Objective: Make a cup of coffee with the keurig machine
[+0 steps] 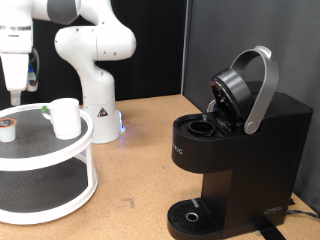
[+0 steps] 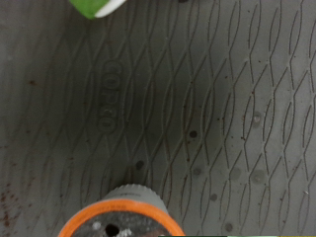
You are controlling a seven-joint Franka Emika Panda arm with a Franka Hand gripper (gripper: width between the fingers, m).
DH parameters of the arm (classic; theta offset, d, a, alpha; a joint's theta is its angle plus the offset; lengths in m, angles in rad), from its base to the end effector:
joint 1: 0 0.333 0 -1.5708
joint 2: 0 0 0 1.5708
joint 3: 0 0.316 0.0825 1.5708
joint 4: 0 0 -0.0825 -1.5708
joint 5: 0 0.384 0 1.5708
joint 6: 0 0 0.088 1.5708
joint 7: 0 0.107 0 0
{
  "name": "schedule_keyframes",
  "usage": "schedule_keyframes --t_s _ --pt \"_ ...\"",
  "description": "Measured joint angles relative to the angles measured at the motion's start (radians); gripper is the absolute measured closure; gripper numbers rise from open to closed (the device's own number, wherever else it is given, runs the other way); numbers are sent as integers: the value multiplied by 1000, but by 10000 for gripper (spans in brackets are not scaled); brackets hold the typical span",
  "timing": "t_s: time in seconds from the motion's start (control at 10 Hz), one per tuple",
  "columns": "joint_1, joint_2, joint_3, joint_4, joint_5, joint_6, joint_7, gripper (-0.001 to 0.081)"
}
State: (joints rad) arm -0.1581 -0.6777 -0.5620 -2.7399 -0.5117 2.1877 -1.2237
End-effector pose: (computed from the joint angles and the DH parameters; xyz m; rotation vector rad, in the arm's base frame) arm 0.2655 -0.2365 0.3935 2.7278 1.2885 -0.0187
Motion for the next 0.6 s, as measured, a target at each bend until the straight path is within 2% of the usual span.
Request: schedule_keyframes --t_s 0.2,0.6 --pt "0 6 -45 -21 6 49 -5 6" --pt "1 23 -96 -24 14 64 -3 6"
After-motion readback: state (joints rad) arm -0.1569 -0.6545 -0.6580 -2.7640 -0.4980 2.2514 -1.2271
